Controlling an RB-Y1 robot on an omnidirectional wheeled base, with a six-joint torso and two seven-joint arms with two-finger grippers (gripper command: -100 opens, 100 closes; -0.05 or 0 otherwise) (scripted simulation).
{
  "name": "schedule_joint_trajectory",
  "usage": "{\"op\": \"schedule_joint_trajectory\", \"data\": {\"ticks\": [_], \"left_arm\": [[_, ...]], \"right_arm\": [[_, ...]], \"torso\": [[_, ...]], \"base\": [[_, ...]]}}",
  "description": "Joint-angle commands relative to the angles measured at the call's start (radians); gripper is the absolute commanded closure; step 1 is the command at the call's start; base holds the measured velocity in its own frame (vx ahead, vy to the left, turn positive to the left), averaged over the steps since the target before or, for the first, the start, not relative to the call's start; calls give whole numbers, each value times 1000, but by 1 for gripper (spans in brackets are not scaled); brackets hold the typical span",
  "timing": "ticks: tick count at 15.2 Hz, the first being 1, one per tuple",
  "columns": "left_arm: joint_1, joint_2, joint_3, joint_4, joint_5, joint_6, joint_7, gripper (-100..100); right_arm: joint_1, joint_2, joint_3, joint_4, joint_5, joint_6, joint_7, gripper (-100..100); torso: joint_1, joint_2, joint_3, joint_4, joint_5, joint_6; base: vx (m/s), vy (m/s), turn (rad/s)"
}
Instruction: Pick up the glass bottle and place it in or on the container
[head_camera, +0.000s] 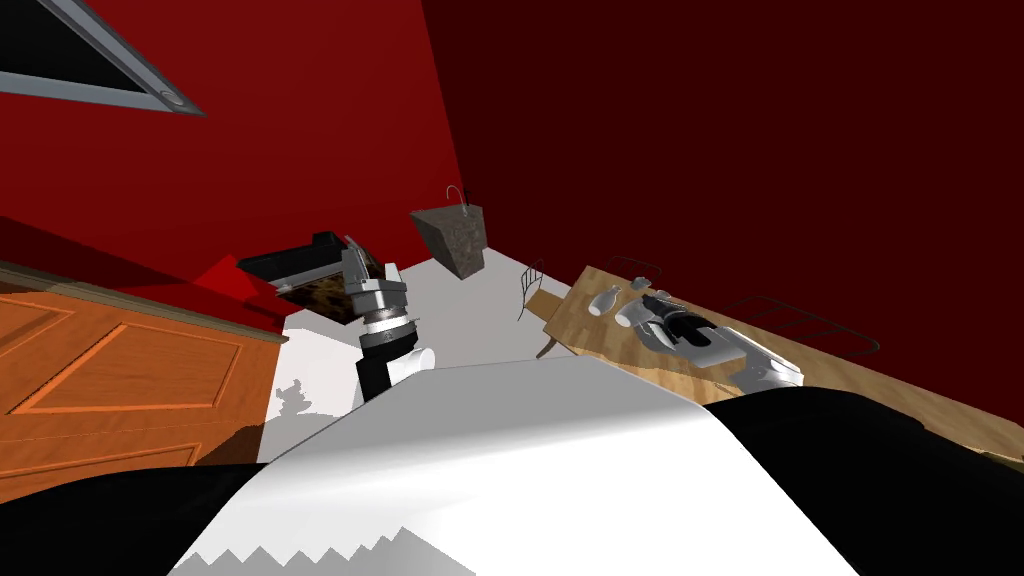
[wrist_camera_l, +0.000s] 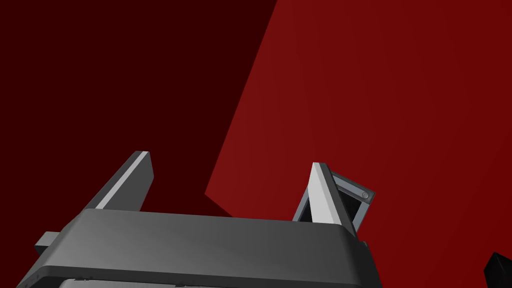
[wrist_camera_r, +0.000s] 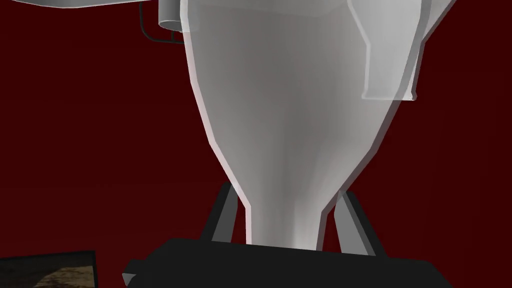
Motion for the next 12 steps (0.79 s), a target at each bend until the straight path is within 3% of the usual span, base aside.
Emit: {"op": "schedule_joint_trajectory", "data": {"ticks": [1, 9, 10, 12], "left_arm": [[0, 0, 0, 0, 0, 0, 0, 0], [0, 0, 0, 0, 0, 0, 0, 0], [0, 0, 0, 0, 0, 0, 0, 0], [0, 0, 0, 0, 0, 0, 0, 0]], "right_arm": [[11, -44, -5, -6, -25, 20, -24, 100], [67, -192, -27, -32, -112, 84, -102, 100], [67, -192, -27, -32, -112, 84, -102, 100], [89, -245, -35, -42, -147, 110, -132, 100]], "torso": [[0, 0, 0, 0, 0, 0], [-1, 1, 1, 1, 1, 0], [1, 0, 0, 1, 1, 0], [2, 0, 0, 0, 1, -1]], "base": [[-80, -102, 59], [-93, -96, 84], [-84, -62, 52], [-97, -74, 77]]}}
